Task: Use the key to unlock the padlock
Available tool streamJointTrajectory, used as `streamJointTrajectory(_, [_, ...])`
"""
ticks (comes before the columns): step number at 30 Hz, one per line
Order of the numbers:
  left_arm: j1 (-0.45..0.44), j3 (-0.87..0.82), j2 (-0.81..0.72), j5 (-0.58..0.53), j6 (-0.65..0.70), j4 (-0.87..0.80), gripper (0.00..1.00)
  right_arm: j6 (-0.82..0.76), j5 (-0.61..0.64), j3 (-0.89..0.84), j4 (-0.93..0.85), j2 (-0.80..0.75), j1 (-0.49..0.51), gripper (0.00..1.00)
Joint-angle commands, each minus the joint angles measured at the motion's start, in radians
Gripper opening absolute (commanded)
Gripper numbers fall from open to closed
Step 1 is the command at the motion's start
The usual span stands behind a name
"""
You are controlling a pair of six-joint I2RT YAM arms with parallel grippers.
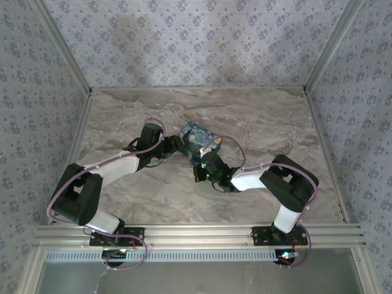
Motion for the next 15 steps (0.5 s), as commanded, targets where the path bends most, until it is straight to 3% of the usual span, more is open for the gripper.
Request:
streamJointTrajectory(1, [0.019,0.056,-0.017,-0.036,0.054,-0.061,0.47,0.003,0.037,-0.066,0.014,-0.087,-0.017,0.0])
streamJointTrajectory(8, [0.025,0.118,0.076,-0.022,0.071,-0.038,0.48,-0.071,-0.048,-0.171,-0.002,-0.203,-0.095,0.0])
streamJointTrajectory(15, [0.012,0.15,0.189,0.026,0.051,0.088,0.48,-0.157,-0.173,-0.176,-0.029,-0.213,-0.156,0.0])
